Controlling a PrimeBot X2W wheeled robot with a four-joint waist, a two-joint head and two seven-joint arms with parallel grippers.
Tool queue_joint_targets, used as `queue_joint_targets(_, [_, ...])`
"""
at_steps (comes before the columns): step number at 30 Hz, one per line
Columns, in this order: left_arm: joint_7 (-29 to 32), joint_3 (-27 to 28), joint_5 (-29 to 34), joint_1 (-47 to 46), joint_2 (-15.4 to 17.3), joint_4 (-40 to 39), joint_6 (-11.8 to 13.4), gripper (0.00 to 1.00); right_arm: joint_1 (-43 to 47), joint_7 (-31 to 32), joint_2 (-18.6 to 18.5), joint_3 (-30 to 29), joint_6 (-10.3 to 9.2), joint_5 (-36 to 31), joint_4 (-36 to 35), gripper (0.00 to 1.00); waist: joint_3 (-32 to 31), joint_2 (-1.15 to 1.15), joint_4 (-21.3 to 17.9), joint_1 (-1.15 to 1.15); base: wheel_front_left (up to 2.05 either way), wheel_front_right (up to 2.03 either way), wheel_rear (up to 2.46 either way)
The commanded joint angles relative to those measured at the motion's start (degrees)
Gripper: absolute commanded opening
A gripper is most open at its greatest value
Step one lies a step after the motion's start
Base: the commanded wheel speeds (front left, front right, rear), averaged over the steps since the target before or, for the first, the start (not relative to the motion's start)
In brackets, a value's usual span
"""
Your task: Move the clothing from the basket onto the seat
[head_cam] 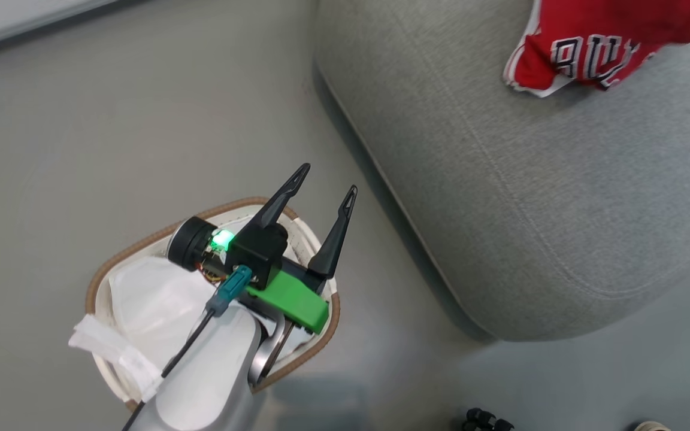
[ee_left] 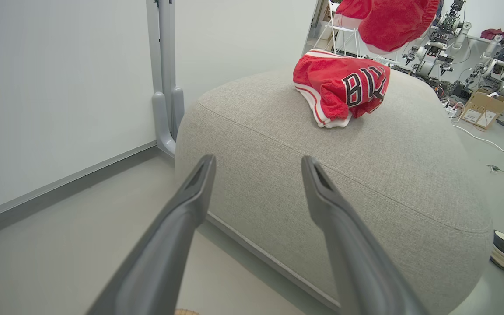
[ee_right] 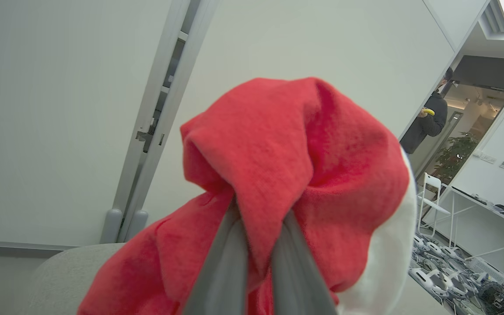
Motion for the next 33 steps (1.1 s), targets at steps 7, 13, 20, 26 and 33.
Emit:
queue_joint_targets(7, [-0.03, -0.85, 0.97, -5.07, 0.04, 0.23, -0.21, 1.0, -8.11, -0.1, -3.71, -6.63, -0.06, -4.28, 15.54, 0.0, 10.66, -0.01, 9.42, 0.0, 0.0, 0.0, 0.0])
queue_joint_targets(13, [-0.03, 1.02, 1.38, -5.11, -0.48, 0.34, -0.21, 1.0, -4.88, -0.1, -0.81, -9.82, -0.07, -4.89, 25.65, 1.0, 11.56, -0.01, 11.74, 0.0, 0.0, 0.0, 0.0])
queue_joint_targets(20, [-0.03, 5.15, 2.06, -2.22, -0.48, 0.43, -0.21, 1.0, 4.8, -0.11, 4.1, -13.53, -0.07, -3.19, 22.43, 1.0, 8.24, -0.01, 11.63, 0.0, 0.0, 0.0, 0.0])
queue_joint_targets(26, [-0.03, 10.2, 3.08, 1.61, -0.73, -0.09, -0.11, 1.0, 14.64, -0.11, 7.36, -14.52, -0.07, -1.69, 14.17, 1.0, 2.99, -0.01, 11.24, 0.0, 0.0, 0.0, 0.0])
queue_joint_targets(33, [-0.03, 17.2, 4.34, 7.81, -1.18, -1.94, 1.42, 1.0, 24.43, -0.1, 11.77, -12.41, -0.06, -0.1, 3.45, 1.0, -3.81, -0.01, 12.79, 0.0, 0.0, 0.0, 0.0])
